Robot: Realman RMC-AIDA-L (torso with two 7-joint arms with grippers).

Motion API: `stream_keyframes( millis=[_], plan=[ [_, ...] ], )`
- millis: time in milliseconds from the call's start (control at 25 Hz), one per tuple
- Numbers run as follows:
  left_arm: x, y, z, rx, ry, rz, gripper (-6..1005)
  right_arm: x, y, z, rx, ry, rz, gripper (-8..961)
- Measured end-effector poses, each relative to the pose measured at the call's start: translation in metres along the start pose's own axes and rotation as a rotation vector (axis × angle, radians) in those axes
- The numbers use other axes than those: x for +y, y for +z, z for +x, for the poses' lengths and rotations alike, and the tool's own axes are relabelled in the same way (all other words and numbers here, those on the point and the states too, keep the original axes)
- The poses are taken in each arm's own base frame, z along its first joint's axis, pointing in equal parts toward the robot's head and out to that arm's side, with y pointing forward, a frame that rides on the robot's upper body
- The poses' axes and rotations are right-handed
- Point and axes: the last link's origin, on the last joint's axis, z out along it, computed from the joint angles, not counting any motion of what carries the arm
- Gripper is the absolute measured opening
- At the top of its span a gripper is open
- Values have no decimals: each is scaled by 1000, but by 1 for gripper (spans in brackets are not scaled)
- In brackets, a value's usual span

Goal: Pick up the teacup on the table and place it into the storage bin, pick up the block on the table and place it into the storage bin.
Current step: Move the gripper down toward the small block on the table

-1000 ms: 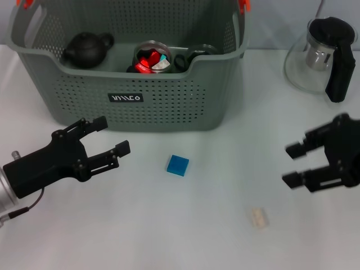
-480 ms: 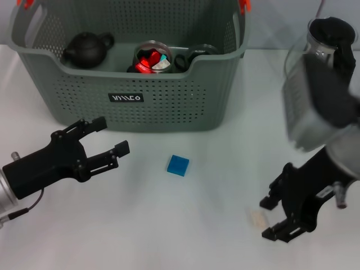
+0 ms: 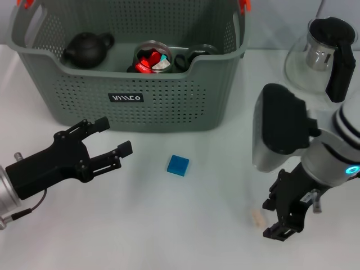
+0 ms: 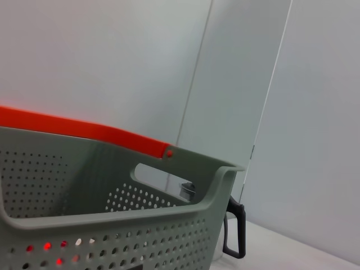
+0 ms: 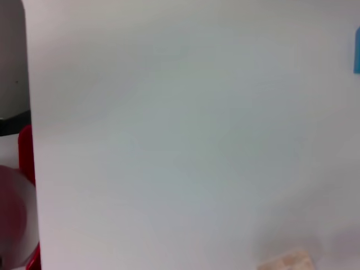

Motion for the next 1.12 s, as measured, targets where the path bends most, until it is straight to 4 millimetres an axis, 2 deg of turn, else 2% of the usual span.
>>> stream_keyframes(
  millis=[160,560,960,1120],
  plan=[
    [0,1,0,1,0,-1,873,-4,6,-2,11,32,-1,587],
    [1,-1,-1,0,-4,3,872,-11,7,-3,-20,49,26,605],
    [1,-1,-2,-1,-5,1,873,-11,18,-6,-10,0,48,735],
    [1,-1,-2,-2,-6,1,873,-12,22,-8,-9,-10,46,736]
  ],
)
